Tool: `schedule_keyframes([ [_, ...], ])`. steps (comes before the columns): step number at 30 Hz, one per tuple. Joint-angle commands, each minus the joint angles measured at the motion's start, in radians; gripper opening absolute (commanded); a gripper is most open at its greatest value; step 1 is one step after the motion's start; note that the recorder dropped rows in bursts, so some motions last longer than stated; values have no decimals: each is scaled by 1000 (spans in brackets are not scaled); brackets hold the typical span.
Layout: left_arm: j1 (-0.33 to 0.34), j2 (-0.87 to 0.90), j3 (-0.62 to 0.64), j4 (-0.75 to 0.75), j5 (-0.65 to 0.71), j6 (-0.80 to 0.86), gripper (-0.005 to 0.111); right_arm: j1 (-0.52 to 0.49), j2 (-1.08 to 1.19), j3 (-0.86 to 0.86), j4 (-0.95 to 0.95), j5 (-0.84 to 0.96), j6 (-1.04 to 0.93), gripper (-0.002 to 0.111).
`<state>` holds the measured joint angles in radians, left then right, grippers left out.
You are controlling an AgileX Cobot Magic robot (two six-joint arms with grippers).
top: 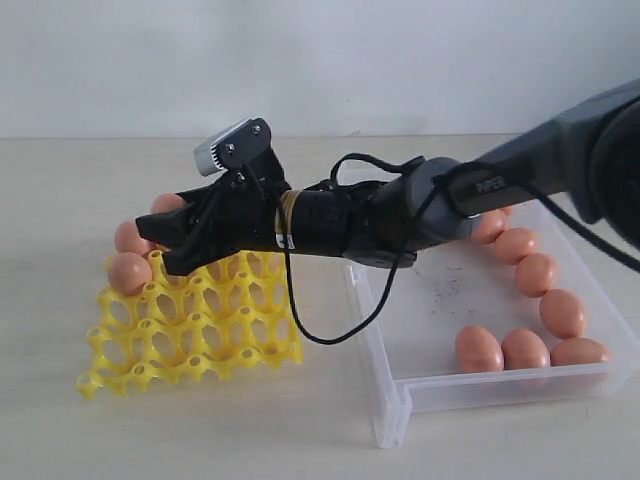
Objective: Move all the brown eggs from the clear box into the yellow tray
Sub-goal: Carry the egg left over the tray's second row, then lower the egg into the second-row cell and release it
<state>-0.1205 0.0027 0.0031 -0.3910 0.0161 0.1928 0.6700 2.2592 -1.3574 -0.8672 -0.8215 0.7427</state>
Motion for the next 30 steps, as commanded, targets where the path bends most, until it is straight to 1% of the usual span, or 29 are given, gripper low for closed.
schedule_keyframes([
  [1, -6, -3, -3, -9, -16, -7, 4, 2, 68, -86, -94, 5, 106, 0],
  [9, -6, -3, -3, -9, -16, -7, 4, 4, 119, -120, -94, 53, 124, 0],
  [12, -6, -3, -3, -9, -16, -7, 4, 15, 123, -133, -85, 108, 134, 0],
  [14, -6, -3, -3, -9, -16, -7, 4, 16, 123, -133, -87, 113, 134, 9],
  [15, -6, -3, -3, -9, -16, -7, 4, 16, 123, -133, -87, 113, 137, 18],
  [16, -6, -3, -3, -9, -16, -7, 4, 16, 123, -133, -87, 113, 139, 23],
  [17, -6, -3, -3, -9, -16, -7, 4, 16, 123, -133, -85, 113, 143, 32],
  [19, -6, -3, -3, -9, -16, -7, 4, 16, 123, -133, -84, 117, 160, 43],
  [21, -6, -3, -3, -9, -16, -7, 4, 16, 123, -133, -84, 121, 174, 50],
  [25, -6, -3, -3, -9, -16, -7, 4, 16, 118, -133, -84, 121, 194, 51],
  [30, -6, -3, -3, -9, -16, -7, 4, 16, 59, -133, -91, 198, 191, 51],
])
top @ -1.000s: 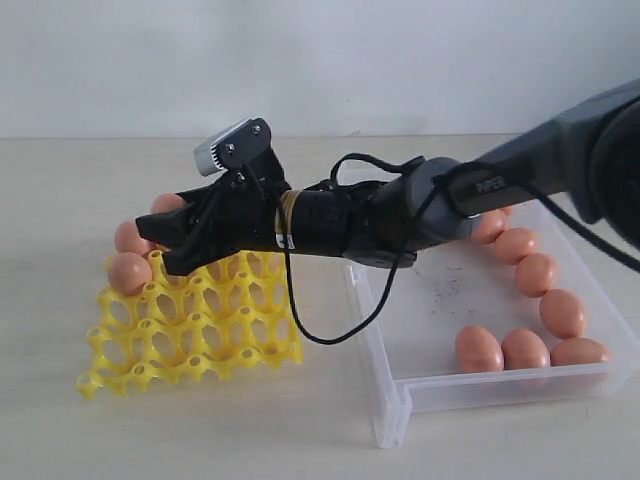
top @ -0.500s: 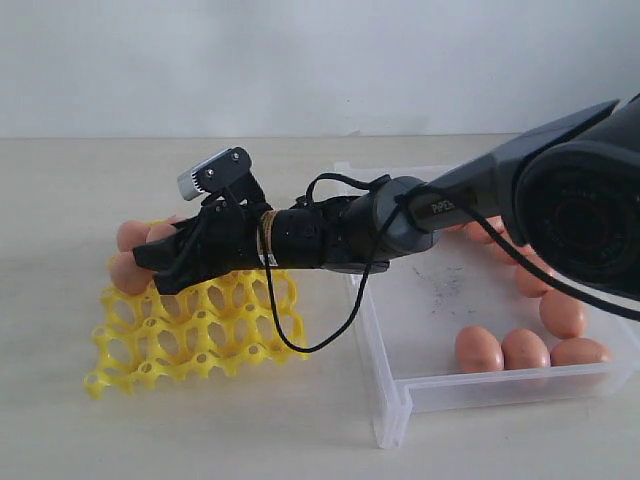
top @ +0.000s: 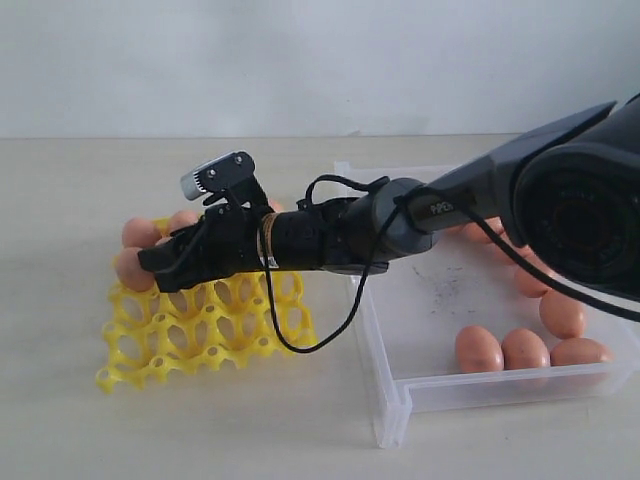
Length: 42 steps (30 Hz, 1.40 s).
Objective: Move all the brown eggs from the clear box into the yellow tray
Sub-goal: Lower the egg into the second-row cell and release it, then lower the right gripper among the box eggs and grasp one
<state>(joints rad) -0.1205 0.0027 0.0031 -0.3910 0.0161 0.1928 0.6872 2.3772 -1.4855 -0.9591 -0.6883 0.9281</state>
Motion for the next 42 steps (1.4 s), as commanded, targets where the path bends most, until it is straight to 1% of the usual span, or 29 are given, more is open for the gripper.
schedule_keyframes([
  [1, -6, -3, -3, -9, -16, -7, 4, -2, -79, -4, -4, 95, 5, 51],
  [5, -6, -3, -3, -9, -16, -7, 4, -2, -173, -4, -33, 207, 21, 51],
  [9, -6, -3, -3, -9, -16, -7, 4, -2, -265, -4, -118, 332, 86, 51],
  [10, -6, -3, -3, -9, -16, -7, 4, -2, -292, -4, -165, 382, 113, 49],
  [11, -6, -3, -3, -9, -16, -7, 4, -2, -320, -3, -223, 444, 157, 44],
  [13, -6, -3, -3, -9, -16, -7, 4, -2, -372, 11, -340, 558, 253, 26],
  [15, -6, -3, -3, -9, -16, -7, 4, -2, -434, 45, -413, 682, 298, 0],
  [17, -6, -3, -3, -9, -16, -7, 4, -2, -499, 83, -413, 820, 266, -1],
  [19, -6, -3, -3, -9, -16, -7, 4, -2, -551, 123, -388, 1004, 185, 0],
  [21, -6, -3, -3, -9, -16, -7, 4, -2, -592, 151, -313, 1208, 32, 0],
  [23, -6, -3, -3, -9, -16, -7, 4, -22, -606, 160, -201, 1369, -180, 0],
  [25, -6, -3, -3, -9, -16, -7, 4, -65, -609, 160, -40, 1469, -380, 0],
  [27, -6, -3, -3, -9, -16, -7, 4, -141, -610, 160, 201, 1515, -570, 0],
  [30, -6, -3, -3, -9, -16, -7, 4, -277, -600, 160, 644, 1549, -844, 0],
  [31, -6, -3, -3, -9, -16, -7, 4, -324, -595, 160, 753, 1566, -941, 0],
  [33, -6, -3, -3, -9, -16, -7, 4, -402, -573, 160, 966, 1612, -1062, 0],
  [35, -6, -3, -3, -9, -16, -7, 4, -447, -551, 160, 1078, 1647, -1109, 0],
  [37, -6, -3, -3, -9, -16, -7, 4, -467, -527, 160, 1089, 1683, -1114, 2],
  [39, -6, -3, -3, -9, -16, -7, 4, -469, -504, 160, 1066, 1703, -1114, 10],
  [42, -6, -3, -3, -9, -16, -7, 4, -469, -477, 160, 1041, 1716, -1091, 32],
])
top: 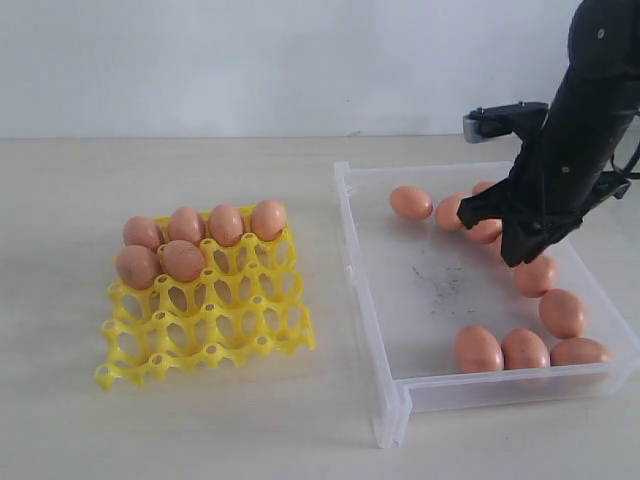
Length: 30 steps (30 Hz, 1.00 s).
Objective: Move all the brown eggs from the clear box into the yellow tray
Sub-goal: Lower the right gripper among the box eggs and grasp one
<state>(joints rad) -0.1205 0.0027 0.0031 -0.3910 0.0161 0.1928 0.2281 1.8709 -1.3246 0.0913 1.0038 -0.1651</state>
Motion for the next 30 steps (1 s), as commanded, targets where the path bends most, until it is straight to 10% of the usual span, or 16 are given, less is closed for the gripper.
schedule_keyframes([
  [1, -6, -3, -3, -9, -16, -7, 4, -10, 39, -1, -10, 26, 8, 40],
  [4, -6, -3, -3, -9, -16, -7, 4, -10, 59, -1, -12, 63, 10, 54],
  [16, -6, -3, -3, -9, -16, -7, 4, -10, 63, 14, -217, 211, 165, 51],
  [30, -6, -3, -3, -9, -16, -7, 4, -10, 63, 165, -179, -98, 165, 51],
])
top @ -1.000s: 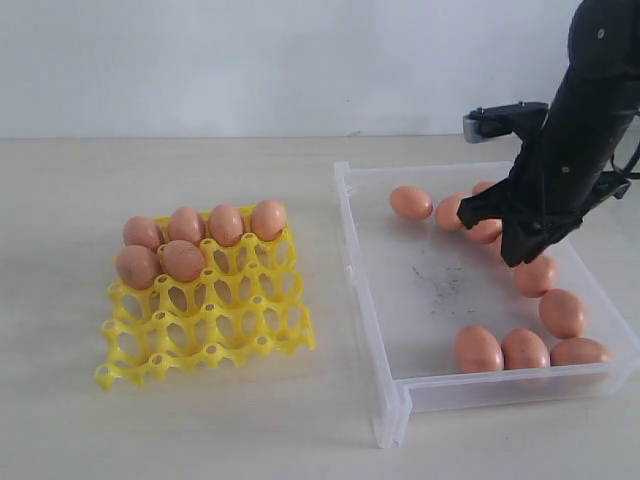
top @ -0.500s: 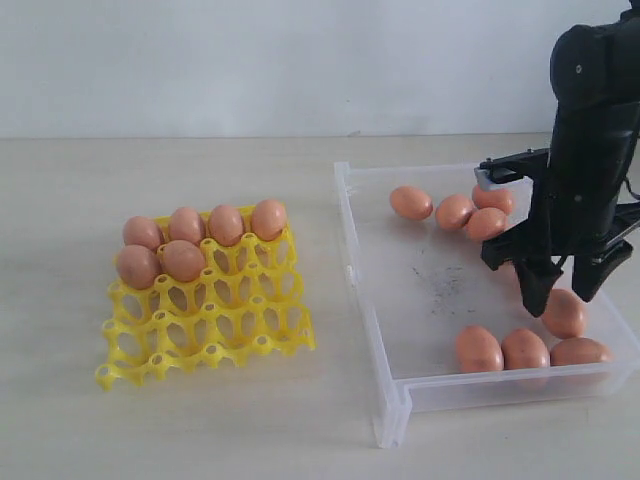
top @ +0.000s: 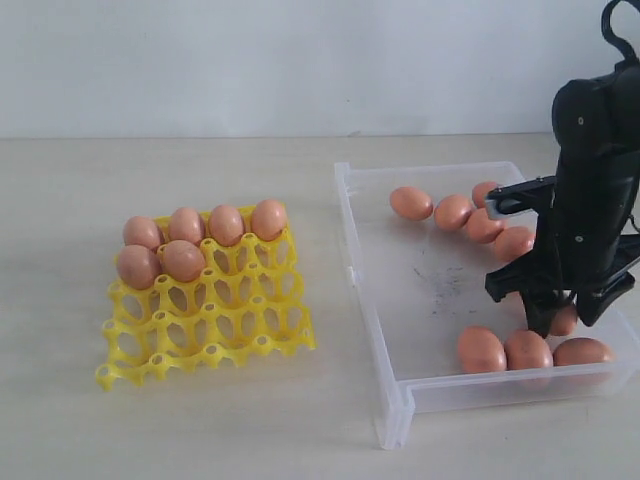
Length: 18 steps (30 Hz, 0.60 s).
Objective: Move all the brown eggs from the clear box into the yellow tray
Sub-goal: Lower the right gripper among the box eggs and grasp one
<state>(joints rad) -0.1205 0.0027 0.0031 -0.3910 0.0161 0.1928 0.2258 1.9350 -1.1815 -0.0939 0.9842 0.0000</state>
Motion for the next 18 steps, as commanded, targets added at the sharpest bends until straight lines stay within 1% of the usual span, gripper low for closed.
schedule_keyframes([
  [1, -6, -3, -3, -9, -16, -7, 4, -7, -1, 24, 6, -89, 0, 51],
  [3, -6, -3, -3, -9, -16, -7, 4, -7, -1, 24, 6, -101, 0, 51],
  [9, -6, -3, -3, -9, -16, -7, 4, -7, -1, 24, 14, -119, -99, 51],
  [18, -6, -3, -3, -9, -16, -7, 4, -7, 68, 24, 14, -133, -104, 51],
])
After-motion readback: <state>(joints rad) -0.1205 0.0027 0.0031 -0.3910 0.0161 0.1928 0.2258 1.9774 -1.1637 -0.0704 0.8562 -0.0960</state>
